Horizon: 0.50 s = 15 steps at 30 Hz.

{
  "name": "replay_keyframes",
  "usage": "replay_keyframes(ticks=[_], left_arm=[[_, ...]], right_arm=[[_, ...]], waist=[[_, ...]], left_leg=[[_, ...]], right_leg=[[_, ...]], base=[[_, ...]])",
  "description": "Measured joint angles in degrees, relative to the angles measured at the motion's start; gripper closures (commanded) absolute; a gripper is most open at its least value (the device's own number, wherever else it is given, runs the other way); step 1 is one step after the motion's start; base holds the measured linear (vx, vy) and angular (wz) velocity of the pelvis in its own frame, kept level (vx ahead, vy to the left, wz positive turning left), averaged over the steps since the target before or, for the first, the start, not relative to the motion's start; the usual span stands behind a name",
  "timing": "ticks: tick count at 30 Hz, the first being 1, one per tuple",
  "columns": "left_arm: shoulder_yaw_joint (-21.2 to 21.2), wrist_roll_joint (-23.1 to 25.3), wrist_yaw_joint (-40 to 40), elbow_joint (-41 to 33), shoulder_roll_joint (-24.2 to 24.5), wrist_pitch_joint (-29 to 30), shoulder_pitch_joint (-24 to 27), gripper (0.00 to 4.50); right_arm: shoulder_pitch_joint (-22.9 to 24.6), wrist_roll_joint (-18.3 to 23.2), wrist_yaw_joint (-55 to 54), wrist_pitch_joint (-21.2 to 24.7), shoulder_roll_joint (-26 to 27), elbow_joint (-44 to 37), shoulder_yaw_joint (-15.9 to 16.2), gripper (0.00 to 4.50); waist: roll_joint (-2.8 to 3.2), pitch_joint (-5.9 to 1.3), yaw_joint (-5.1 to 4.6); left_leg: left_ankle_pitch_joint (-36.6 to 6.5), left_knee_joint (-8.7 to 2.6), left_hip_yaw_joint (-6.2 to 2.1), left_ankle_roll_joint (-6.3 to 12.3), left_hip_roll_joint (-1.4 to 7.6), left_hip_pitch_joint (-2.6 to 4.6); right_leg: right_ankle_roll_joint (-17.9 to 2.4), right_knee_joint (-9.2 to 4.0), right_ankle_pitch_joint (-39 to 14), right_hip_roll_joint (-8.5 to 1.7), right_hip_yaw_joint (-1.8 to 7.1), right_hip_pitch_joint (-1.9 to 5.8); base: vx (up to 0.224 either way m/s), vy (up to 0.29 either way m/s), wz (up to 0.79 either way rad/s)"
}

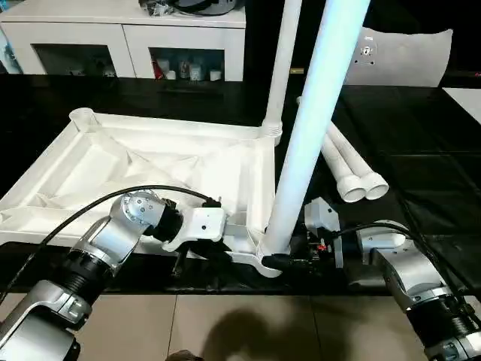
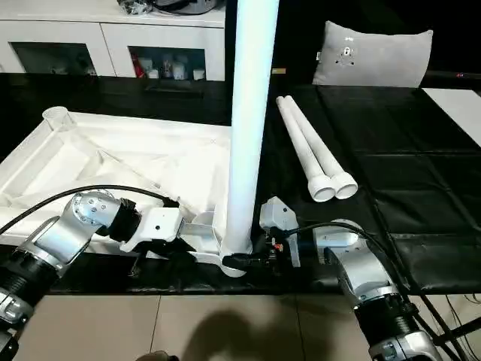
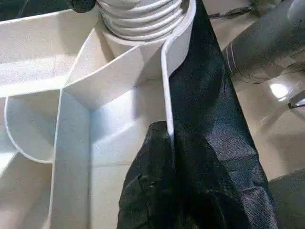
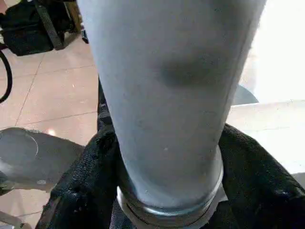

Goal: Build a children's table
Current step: Rotate leg to tighten

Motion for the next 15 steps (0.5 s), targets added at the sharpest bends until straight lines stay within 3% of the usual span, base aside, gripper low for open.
replay_keyframes(ticks=[6,8,12,15], left_arm=[[2.2,-1.3,1.3,-3.0,-0.7,7.6,2.0,4.50],[3.4,-1.2,3.7,-3.6,-1.3,11.7,2.4,4.50],[6.0,0.1,12.7,-5.1,-5.2,21.7,3.0,4.50],[7.0,0.7,18.1,-5.8,-8.9,26.4,3.1,4.50]], right_arm=[[1.8,1.2,-4.5,6.0,2.6,-2.7,-1.3,1.83],[1.9,0.5,-8.7,7.1,4.6,-2.5,-2.1,1.83],[1.0,-2.1,-23.2,7.3,12.0,1.1,-5.7,1.83],[-0.5,-2.8,-30.6,8.2,14.6,3.2,-7.8,1.83]], waist=[[0.03,-0.03,-0.23],[0.04,-0.03,-0.75],[-0.02,-0.06,-2.88],[-0.03,-0.06,-3.40]], left_leg=[[0.0,0.02,0.02,-0.02,0.02,0.13],[0.1,0.11,0.01,-0.09,0.01,0.22],[0.1,0.20,0.02,-0.17,-0.06,0.59],[0.1,0.18,-0.01,-0.17,-0.06,0.67]], right_leg=[[0.0,0.11,0.0,0.01,0.01,0.02],[0.0,0.26,0.0,0.01,0.07,0.02],[0.2,0.29,-0.1,-0.03,0.15,0.12],[0.2,0.06,-0.1,-0.04,0.11,0.13]], base=[[0.000,0.000,0.00],[0.000,0.000,0.00],[0.000,0.000,0.00],[0.000,0.000,0.00]])
